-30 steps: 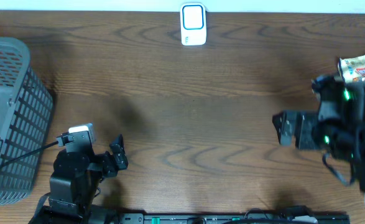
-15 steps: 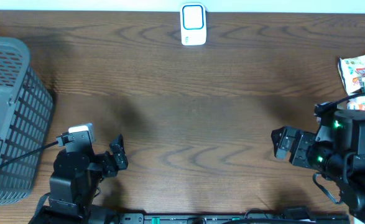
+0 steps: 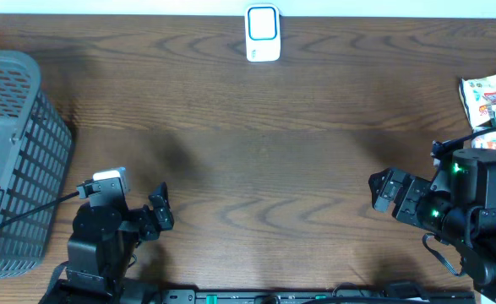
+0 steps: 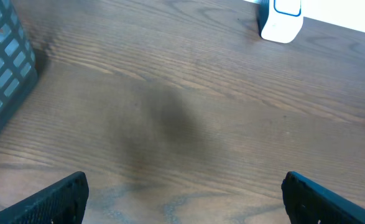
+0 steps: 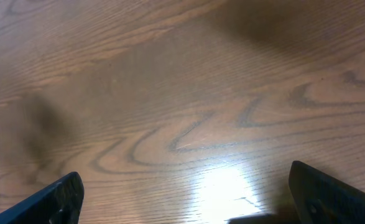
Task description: Scan the item barcode
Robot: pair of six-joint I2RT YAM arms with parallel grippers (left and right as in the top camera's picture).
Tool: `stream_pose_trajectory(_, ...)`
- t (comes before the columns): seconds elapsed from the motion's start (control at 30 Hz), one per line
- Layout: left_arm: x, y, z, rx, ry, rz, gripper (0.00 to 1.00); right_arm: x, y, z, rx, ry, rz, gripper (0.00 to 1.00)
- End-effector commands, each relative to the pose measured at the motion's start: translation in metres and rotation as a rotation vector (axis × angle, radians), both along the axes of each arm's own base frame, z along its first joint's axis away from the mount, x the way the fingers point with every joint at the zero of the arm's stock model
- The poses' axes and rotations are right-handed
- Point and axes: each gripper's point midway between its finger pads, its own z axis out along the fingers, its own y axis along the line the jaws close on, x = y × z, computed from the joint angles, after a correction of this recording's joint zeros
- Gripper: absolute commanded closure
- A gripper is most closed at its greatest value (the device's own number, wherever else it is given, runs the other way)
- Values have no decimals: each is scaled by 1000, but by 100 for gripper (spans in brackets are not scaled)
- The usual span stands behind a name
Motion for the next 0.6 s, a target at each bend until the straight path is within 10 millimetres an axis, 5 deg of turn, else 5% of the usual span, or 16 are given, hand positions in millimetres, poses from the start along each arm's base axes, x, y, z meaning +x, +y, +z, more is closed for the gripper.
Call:
stream_pose_trajectory(0.0, 0, 2, 1, 2, -4, 14, 2, -1, -1, 0, 1, 0, -15, 1)
stream_pose_trajectory(0.57, 0, 2, 1, 2, -4, 14, 2, -14, -21, 14, 8, -92, -116, 1)
